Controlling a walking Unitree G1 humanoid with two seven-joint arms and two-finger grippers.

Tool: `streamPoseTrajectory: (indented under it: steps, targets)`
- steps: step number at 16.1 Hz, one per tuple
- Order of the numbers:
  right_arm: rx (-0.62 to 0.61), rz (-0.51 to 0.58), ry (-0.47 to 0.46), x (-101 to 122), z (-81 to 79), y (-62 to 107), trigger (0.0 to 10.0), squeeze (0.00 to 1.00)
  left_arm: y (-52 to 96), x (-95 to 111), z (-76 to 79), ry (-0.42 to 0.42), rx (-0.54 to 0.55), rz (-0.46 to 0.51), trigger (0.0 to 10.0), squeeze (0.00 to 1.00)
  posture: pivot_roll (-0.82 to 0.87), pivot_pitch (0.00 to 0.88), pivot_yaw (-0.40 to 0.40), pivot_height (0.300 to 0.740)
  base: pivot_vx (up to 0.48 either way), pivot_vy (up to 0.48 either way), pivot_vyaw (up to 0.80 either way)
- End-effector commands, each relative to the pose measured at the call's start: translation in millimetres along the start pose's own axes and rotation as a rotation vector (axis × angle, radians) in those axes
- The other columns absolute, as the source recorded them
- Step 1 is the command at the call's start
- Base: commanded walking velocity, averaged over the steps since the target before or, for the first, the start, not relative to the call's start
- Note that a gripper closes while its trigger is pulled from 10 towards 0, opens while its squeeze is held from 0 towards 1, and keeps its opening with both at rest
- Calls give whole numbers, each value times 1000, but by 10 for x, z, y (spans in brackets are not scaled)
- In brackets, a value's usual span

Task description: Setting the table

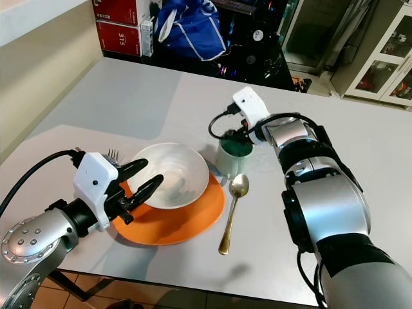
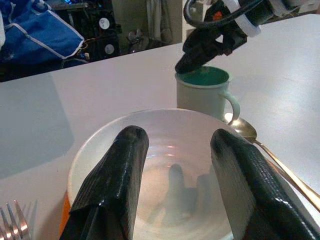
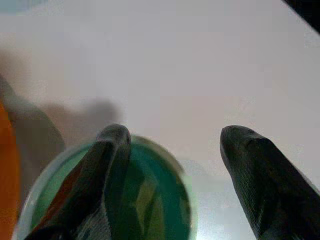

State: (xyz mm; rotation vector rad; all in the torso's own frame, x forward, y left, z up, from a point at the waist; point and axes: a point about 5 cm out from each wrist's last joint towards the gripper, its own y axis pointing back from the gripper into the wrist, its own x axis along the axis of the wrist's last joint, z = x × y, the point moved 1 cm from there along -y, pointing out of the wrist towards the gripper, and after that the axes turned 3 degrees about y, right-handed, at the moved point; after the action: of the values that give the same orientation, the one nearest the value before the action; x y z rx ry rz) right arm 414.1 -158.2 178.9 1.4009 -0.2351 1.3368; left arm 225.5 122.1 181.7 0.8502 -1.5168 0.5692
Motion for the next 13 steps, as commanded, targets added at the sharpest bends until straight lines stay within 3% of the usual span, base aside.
streamPoseTrajectory:
  steps: [1, 5, 6, 7, 9, 11, 12, 13]
  targets:
    - [-20, 54, -22, 118, 61, 44, 10000, 0, -11, 48, 23, -12, -3, 16, 10000, 0, 23, 24, -128, 740, 0, 0, 0]
    - [-17, 200, -115, 425, 305, 284, 10000, 0, -29, 100, -44, -19, 47, 50, 10000, 0, 24, 6, -133, 740, 0, 0, 0]
    - [-22, 284, -164, 541, 437, 427, 10000, 0, -37, 127, -112, -34, 116, 67, 10000, 0, 21, 0, -131, 740, 0, 0, 0]
    - [-34, 434, -251, 659, 611, 653, 10000, 0, -60, 150, -250, -27, 255, 72, 10000, 0, 7, 0, -123, 740, 0, 0, 0]
    - [-88, 567, -309, 623, 644, 852, 10000, 0, -66, 170, -291, -50, 321, 87, 10000, 0, -1, 0, -113, 740, 0, 0, 0]
    - [-191, 644, -386, 319, 329, 1035, 10000, 0, -42, 110, -279, -67, 375, 68, 10000, 0, -14, 0, -81, 740, 0, 0, 0]
    - [-246, 693, -430, 119, 74, 1148, 10000, 0, -33, 86, -262, -47, 384, 69, 10000, 0, -25, 0, -64, 740, 0, 0, 0]
    - [-244, 727, -551, 5, -111, 1192, 10000, 0, -62, 88, -292, -35, 391, 68, 10000, 0, -51, 0, -32, 740, 0, 0, 0]
